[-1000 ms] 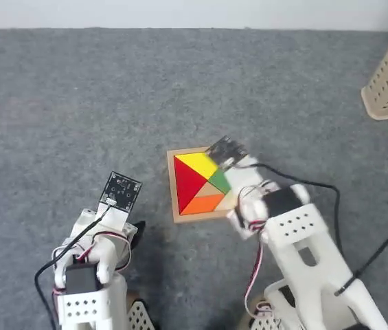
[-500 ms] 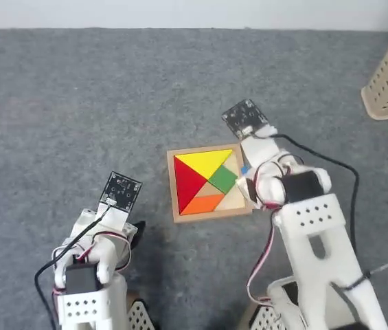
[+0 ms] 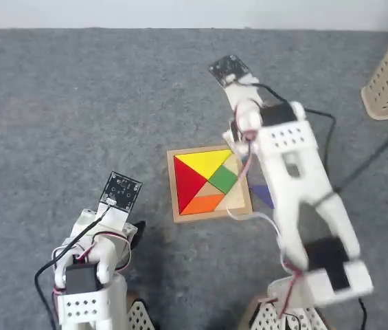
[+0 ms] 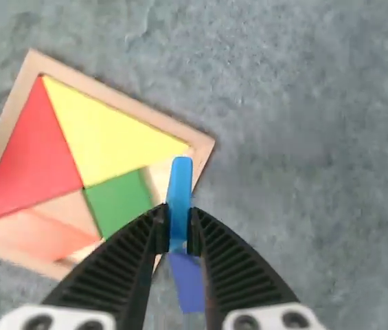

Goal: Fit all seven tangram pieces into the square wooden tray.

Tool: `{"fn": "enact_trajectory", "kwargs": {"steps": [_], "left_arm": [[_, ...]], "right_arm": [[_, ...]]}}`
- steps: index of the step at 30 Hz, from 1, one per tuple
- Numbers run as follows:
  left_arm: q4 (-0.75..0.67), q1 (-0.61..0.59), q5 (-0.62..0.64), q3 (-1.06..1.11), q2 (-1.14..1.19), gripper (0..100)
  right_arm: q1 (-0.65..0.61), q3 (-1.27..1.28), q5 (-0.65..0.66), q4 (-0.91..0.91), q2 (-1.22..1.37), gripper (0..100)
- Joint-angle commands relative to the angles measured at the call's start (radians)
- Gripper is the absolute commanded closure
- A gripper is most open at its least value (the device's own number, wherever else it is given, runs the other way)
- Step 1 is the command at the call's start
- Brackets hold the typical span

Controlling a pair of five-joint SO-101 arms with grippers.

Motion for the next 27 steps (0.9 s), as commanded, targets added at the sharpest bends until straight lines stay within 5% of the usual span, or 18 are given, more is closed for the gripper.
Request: {"fn": "enact_trajectory", "kwargs": {"steps": [1,7,27], "left_arm": [[-0.002,0.003,-0.003,-0.008,-0.017,72],[-0.002,0.003,-0.003,-0.008,-0.017,72],[-0.002,0.003,-0.003,-0.008,-0.017,72]], "right_arm": [[0.018,-0.198,-0.044,0.048,0.133,99.1],[0.018,-0.321,-0.149,0.117,0.320,99.1],[0.059,-0.322,-0.150,0.114,0.394,98.9]]}}
